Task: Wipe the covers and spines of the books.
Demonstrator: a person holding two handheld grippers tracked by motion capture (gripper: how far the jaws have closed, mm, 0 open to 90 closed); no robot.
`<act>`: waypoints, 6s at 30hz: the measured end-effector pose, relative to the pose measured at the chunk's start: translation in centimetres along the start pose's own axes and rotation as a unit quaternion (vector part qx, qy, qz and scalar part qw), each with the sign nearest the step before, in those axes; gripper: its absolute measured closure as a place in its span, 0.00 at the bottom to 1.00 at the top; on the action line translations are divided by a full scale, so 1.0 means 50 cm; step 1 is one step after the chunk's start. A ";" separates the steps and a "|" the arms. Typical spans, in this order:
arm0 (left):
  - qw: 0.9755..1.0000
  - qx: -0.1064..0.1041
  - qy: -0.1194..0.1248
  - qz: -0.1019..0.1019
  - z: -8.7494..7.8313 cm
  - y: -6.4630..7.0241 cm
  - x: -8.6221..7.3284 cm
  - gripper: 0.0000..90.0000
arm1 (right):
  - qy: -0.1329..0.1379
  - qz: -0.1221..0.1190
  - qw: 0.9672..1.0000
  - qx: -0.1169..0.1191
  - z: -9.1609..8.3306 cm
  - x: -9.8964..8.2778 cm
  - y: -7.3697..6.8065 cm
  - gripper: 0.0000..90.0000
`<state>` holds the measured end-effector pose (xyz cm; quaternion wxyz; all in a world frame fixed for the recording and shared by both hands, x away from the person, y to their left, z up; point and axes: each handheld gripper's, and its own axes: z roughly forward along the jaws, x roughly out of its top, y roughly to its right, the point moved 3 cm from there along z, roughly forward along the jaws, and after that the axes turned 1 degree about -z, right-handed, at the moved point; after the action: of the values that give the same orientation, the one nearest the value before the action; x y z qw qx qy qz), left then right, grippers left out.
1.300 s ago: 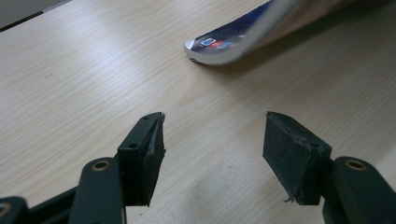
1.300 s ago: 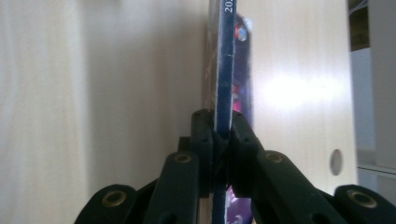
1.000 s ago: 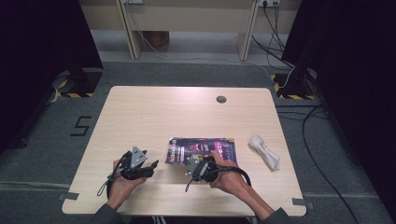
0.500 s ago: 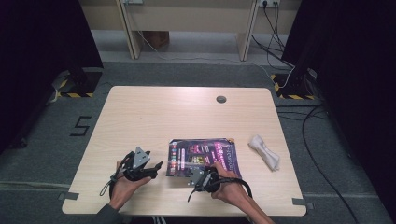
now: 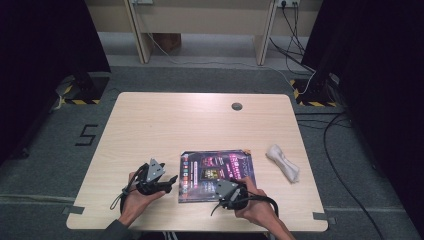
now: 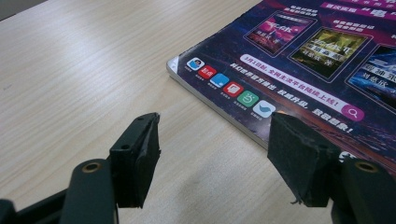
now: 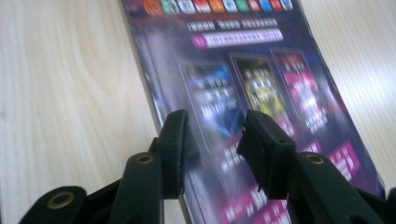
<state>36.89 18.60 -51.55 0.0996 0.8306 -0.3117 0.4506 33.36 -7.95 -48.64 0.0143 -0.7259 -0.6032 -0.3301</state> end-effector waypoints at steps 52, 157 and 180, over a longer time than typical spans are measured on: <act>0.996 -0.071 -0.029 0.034 0.050 0.108 0.014 0.57 | -0.064 0.130 0.985 -0.097 0.008 -0.156 0.097 0.44; 0.986 -0.142 -0.087 0.015 -0.029 0.160 -0.019 0.43 | 0.046 0.323 0.945 0.034 0.074 -0.118 0.140 0.38; 0.987 -0.145 -0.065 0.023 -0.009 0.177 -0.007 0.48 | 0.039 0.317 0.947 0.019 0.092 -0.121 0.141 0.35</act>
<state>31.04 12.00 -52.58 0.1883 0.8275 -0.3986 0.3479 41.42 -13.18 -52.59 0.1556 -0.8661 -0.3467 -0.3248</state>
